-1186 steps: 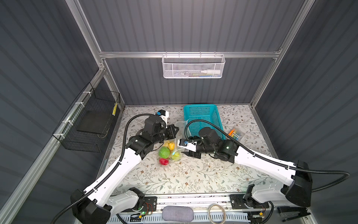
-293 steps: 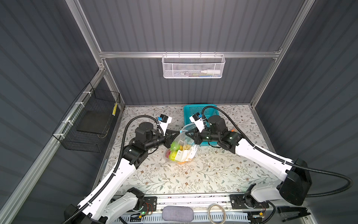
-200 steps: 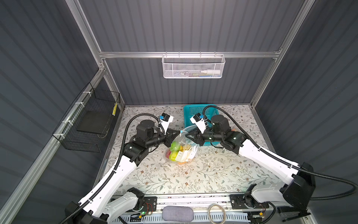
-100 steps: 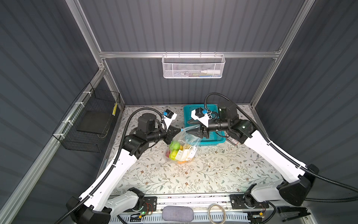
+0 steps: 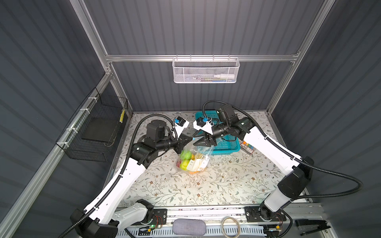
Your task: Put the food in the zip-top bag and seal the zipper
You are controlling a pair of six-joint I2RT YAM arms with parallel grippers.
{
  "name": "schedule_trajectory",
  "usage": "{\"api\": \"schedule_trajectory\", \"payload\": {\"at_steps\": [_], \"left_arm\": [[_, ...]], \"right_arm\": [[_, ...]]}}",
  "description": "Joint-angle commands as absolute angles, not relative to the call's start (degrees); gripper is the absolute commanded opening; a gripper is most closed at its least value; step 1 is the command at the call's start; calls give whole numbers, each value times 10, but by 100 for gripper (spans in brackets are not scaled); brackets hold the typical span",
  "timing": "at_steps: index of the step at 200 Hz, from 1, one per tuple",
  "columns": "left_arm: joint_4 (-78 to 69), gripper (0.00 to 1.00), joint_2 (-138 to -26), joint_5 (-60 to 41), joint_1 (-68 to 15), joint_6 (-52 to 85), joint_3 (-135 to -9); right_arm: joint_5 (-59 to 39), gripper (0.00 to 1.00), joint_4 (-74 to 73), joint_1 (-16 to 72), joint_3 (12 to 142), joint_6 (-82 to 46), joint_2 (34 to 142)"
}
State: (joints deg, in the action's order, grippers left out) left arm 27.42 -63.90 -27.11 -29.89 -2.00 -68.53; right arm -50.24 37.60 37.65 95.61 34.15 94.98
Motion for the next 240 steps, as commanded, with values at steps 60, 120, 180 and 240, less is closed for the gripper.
{"api": "schedule_trajectory", "payload": {"at_steps": [60, 120, 180, 240], "left_arm": [[269, 0, -632, -292, -297, -19, -697], [268, 0, -631, -294, -297, -15, -696], [274, 0, -628, -226, -297, -16, -695], [242, 0, -608, -197, -297, -7, -679]], "right_arm": [[-528, 32, 382, 374, 977, 331, 963], [-521, 17, 382, 373, 980, 334, 971], [-489, 3, 387, 371, 967, 331, 960], [-437, 7, 360, 366, 923, 313, 940]]}}
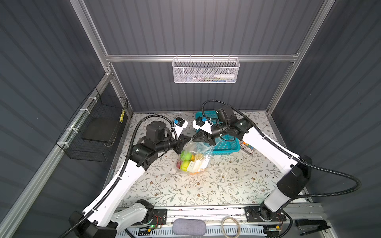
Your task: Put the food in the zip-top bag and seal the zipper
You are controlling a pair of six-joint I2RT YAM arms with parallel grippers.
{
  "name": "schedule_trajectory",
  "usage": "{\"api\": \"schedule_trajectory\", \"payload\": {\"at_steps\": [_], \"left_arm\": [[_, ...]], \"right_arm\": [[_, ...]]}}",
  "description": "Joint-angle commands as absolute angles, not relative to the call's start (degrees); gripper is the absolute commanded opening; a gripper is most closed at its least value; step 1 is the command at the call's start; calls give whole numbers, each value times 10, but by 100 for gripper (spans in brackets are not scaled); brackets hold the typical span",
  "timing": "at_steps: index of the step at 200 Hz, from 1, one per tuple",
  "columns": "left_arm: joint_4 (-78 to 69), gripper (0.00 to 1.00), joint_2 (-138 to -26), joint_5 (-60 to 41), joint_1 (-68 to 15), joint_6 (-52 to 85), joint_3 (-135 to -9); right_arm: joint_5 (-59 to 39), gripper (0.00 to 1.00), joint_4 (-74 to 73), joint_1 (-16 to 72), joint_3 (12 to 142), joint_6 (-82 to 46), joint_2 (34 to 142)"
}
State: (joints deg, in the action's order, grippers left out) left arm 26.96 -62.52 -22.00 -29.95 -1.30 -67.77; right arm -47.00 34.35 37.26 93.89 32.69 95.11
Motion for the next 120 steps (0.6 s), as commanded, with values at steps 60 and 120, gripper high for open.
{"api": "schedule_trajectory", "payload": {"at_steps": [60, 120], "left_arm": [[238, 0, -606, -142, -297, -6, -682], [241, 0, -625, -161, -296, 3, -693]], "right_arm": [[-414, 7, 371, 351, 890, 314, 922], [-416, 6, 324, 343, 839, 285, 884]]}}
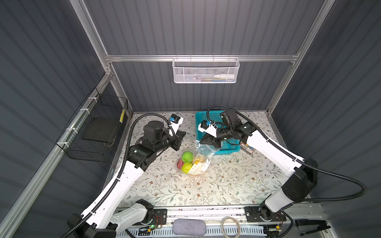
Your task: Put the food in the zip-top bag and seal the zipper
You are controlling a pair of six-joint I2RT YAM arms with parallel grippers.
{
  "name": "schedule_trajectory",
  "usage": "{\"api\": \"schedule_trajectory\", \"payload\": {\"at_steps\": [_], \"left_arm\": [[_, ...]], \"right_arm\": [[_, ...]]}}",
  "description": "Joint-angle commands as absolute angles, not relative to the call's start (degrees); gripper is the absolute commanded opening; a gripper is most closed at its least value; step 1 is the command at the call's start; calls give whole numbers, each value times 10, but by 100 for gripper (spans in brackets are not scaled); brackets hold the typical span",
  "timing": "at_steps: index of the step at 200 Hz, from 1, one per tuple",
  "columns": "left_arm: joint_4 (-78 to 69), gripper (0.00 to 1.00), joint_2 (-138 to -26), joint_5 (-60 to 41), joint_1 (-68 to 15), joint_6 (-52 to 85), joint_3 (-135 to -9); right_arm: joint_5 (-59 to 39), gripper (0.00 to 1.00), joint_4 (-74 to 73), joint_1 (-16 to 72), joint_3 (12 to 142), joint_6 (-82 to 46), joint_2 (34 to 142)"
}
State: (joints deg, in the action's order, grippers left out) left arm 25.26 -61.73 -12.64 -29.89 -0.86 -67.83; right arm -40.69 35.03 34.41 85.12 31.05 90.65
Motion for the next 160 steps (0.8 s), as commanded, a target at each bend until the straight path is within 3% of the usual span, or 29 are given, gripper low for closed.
{"api": "schedule_trajectory", "payload": {"at_steps": [1, 6, 30, 54, 98, 160], "left_arm": [[240, 0, -625, -165, -296, 4, -693], [231, 1, -627, -183, -296, 8, -688], [188, 38, -636, -258, -297, 38, -665], [161, 49, -647, -287, -296, 60, -651], [129, 44, -674, -326, -296, 82, -636], [122, 17, -680, -342, -297, 87, -630]], "right_arm": [[-417, 6, 322, 343, 838, 284, 883], [-423, 6, 309, 342, 834, 277, 880], [-444, 6, 241, 342, 809, 245, 864], [-461, 6, 204, 342, 799, 225, 858], [-469, 6, 182, 342, 787, 208, 852], [-460, 6, 182, 343, 784, 210, 852]]}}
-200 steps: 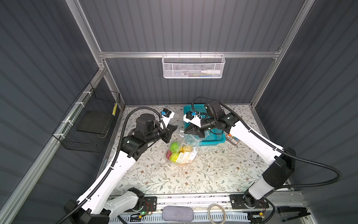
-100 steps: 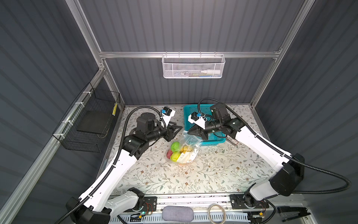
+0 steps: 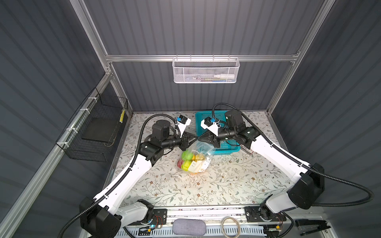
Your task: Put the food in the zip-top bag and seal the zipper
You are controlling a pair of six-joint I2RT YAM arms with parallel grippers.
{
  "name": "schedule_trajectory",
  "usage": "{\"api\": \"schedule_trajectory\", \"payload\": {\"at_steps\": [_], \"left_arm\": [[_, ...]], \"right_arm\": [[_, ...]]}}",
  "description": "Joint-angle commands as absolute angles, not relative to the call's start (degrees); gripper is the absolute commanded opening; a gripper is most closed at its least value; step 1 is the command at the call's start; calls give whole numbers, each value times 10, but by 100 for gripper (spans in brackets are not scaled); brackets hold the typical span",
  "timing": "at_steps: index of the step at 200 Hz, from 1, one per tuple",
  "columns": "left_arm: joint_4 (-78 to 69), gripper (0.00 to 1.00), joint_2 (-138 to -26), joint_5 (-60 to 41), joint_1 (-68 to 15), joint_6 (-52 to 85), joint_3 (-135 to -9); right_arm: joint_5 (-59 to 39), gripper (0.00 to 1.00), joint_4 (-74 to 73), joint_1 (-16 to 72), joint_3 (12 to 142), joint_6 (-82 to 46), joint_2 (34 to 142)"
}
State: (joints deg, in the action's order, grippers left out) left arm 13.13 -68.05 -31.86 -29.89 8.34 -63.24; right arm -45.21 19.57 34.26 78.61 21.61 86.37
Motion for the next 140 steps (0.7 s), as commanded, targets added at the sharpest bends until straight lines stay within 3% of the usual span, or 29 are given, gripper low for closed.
{"api": "schedule_trajectory", "payload": {"at_steps": [1, 34, 48, 88, 140], "left_arm": [[123, 16, -679, -342, -297, 87, -630], [133, 9, -686, -354, -297, 90, -631], [135, 0, -686, -355, -297, 90, -631], [148, 0, -681, -341, -297, 95, -634], [205, 0, -658, -221, -296, 62, -681]], "right_arm": [[-460, 6, 182, 343, 784, 210, 852], [-453, 6, 179, 342, 786, 207, 854], [-444, 6, 179, 342, 788, 204, 855], [-429, 6, 175, 342, 790, 202, 856], [-398, 10, 209, 342, 788, 222, 852]]}}
